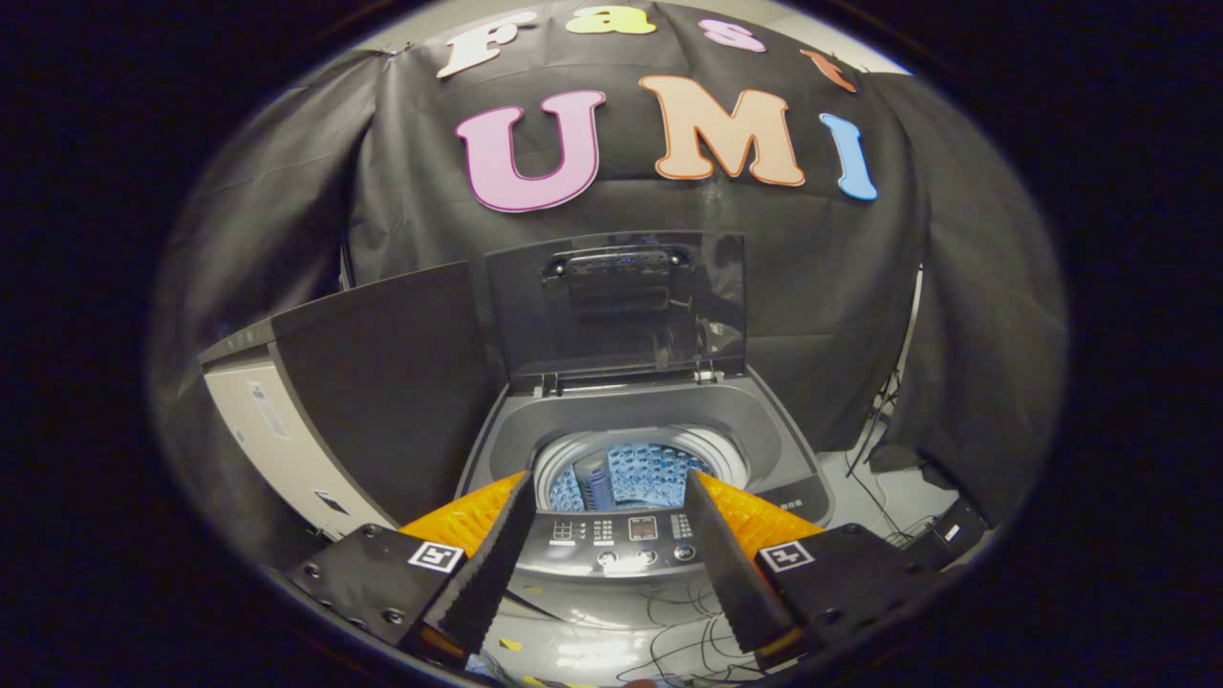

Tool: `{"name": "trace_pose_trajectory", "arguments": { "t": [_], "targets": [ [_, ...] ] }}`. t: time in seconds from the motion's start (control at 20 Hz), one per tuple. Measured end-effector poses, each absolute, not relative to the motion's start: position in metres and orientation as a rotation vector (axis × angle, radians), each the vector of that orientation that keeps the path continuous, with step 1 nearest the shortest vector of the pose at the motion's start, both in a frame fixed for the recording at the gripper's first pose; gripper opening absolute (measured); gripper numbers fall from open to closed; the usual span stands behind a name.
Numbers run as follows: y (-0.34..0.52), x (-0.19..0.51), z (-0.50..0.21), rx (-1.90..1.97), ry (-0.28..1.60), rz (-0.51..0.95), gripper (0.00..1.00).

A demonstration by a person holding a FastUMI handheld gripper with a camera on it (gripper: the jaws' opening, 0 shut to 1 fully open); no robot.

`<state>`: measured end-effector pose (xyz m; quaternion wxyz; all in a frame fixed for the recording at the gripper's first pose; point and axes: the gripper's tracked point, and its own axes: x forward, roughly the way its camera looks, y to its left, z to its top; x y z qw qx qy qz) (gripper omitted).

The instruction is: Put the clothes into the washing machine and then close the washing machine lid.

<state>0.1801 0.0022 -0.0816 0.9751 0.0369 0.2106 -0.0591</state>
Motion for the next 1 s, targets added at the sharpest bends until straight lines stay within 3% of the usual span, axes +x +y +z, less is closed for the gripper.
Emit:
{"name": "trace_pose_trajectory", "arguments": {
  "t": [1.0],
  "targets": [
    [0.023, 0.126, -0.013, 0.064, 0.201, -0.103, 0.96]
  ]
}}
